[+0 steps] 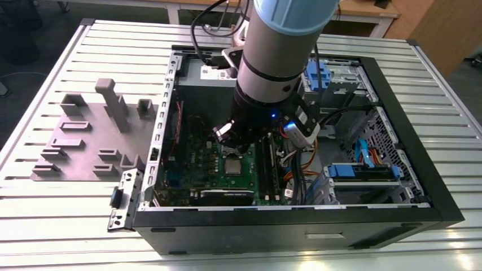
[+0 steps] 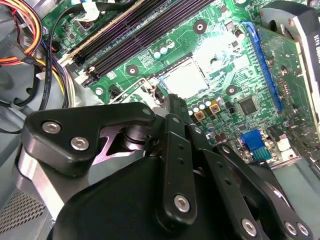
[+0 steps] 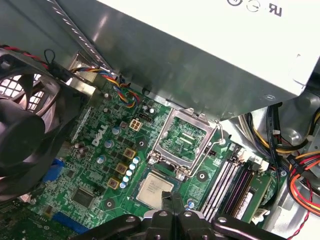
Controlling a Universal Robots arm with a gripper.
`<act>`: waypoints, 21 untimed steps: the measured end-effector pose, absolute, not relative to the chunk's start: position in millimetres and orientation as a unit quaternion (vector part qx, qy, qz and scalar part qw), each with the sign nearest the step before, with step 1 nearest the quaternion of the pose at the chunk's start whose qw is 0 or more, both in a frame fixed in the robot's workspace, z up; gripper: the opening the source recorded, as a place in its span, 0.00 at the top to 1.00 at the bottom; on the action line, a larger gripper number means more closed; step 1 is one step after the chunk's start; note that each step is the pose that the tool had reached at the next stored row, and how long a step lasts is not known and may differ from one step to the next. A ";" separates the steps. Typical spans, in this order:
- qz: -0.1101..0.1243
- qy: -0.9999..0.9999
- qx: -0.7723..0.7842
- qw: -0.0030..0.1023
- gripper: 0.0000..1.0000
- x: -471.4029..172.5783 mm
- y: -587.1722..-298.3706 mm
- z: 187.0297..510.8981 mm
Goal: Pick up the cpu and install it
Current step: 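Close the cpu cover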
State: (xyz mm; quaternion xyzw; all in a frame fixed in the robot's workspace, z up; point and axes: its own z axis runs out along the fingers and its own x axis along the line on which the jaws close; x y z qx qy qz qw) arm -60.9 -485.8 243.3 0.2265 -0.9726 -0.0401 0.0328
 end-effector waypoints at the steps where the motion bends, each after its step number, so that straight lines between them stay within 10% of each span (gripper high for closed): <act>1: -0.040 -0.973 0.226 0.033 0.89 -60.9 -485.8 243.3; 21: -0.045 -0.960 0.275 0.032 0.89 -59.7 -484.2 240.7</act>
